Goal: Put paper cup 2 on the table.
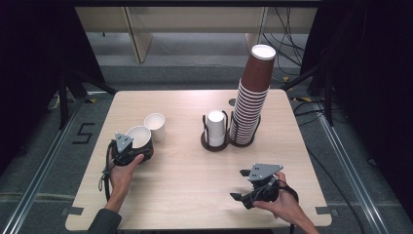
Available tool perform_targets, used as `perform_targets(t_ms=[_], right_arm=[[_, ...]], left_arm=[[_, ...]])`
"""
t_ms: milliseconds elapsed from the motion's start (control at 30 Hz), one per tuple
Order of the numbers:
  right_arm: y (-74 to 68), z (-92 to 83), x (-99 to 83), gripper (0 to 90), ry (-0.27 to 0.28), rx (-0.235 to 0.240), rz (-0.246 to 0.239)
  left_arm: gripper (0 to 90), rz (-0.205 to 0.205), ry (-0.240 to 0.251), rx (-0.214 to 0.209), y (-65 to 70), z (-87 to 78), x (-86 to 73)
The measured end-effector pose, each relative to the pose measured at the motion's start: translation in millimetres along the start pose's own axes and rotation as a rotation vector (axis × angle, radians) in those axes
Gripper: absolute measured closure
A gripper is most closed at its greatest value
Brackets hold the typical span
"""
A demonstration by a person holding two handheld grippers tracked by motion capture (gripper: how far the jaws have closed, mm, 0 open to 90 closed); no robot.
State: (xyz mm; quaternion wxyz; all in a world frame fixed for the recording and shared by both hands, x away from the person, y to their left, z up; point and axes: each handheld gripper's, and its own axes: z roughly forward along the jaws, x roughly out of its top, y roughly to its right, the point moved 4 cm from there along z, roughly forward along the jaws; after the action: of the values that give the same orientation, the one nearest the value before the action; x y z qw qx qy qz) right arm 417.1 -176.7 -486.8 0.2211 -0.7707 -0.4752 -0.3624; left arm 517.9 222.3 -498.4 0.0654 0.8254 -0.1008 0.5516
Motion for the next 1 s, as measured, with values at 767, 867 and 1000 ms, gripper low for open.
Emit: perform_targets(t_ms=[767, 867, 1000], right_arm=[[-1.8, 1.4, -2.1, 17.0, -0.016, 0.006, 0.01], [-2.2, 2.1, -2.5, 17.0, -0.019, 0.014, 0.006], [-2.0, 2.2, -2.3, 16.9, -0.018, 0.018, -0.002]], left_arm=[[13.9, -0.025, -0.045, -0.03, -4.0, 2.5, -17.8], [14.6, -0.032, -0.072, -0.035, -4.8, 0.6, -20.2], [14.6, -0.028, -0.085, -0.034, -5.7, -0.7, -20.7]])
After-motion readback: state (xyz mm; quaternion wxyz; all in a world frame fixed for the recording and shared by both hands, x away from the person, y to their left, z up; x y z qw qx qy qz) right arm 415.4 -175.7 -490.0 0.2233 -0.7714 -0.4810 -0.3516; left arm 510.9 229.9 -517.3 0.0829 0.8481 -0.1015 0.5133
